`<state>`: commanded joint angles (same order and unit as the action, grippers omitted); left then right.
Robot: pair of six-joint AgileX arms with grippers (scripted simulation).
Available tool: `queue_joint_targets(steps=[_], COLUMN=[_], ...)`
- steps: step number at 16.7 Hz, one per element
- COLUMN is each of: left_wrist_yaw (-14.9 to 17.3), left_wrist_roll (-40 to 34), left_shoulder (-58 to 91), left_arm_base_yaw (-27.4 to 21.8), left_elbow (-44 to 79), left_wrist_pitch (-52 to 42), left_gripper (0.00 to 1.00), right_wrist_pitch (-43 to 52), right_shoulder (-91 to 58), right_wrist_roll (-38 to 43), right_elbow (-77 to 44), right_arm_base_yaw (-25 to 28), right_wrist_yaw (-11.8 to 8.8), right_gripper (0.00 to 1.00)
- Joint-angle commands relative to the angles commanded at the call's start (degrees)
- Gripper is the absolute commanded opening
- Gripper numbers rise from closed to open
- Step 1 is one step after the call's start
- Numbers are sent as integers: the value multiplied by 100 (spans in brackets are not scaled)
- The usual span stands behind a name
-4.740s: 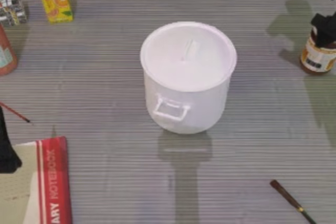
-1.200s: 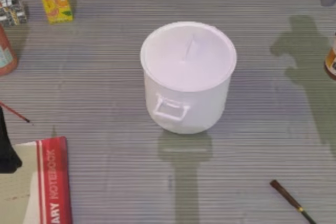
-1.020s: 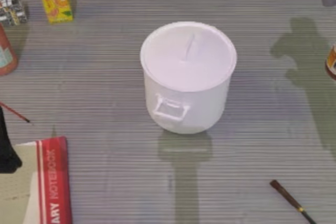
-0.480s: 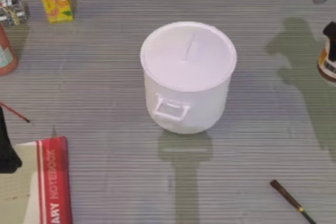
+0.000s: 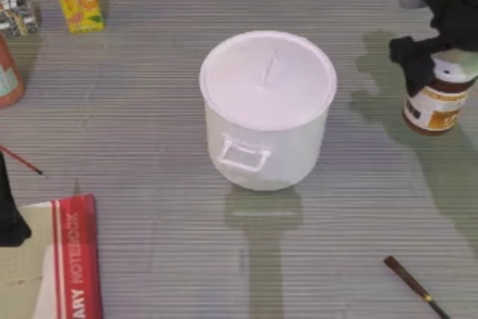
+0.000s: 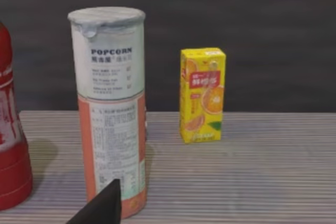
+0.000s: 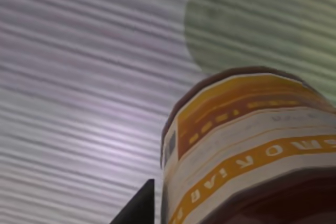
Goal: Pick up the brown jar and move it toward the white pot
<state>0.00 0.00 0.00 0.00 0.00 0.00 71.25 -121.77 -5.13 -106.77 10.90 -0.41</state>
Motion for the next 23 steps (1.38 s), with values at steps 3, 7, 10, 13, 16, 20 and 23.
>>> queue_joint_targets(steps=[3, 7, 10, 13, 16, 20, 23], left_wrist_yaw=[0, 0, 0, 0, 0, 0, 0], left_wrist_roll=[0, 0, 0, 0, 0, 0, 0], left_shoulder=[0, 0, 0, 0, 0, 0, 0], left_arm_base_yaw=[0, 0, 0, 0, 0, 0, 0], left_elbow=[0, 0, 0, 0, 0, 0, 0], left_wrist_pitch=[0, 0, 0, 0, 0, 0, 0], left_gripper=[100, 100, 100, 100, 100, 100, 100], right_wrist_pitch=[-230, -456, -481, -490, -892, -1480, -1489], right_shoulder=[-28, -8, -2, 0, -93, -238, -242], right_wrist_roll=[1272, 2134, 2207, 2214, 2208, 2212, 2212], right_elbow=[162, 279, 290, 298, 615, 1051, 1059], right_arm_base_yaw=[294, 534, 556, 522, 539, 558, 559], right_wrist_yaw=[107, 201, 210, 199, 211, 213, 213], right_gripper=[0, 0, 0, 0, 0, 0, 0])
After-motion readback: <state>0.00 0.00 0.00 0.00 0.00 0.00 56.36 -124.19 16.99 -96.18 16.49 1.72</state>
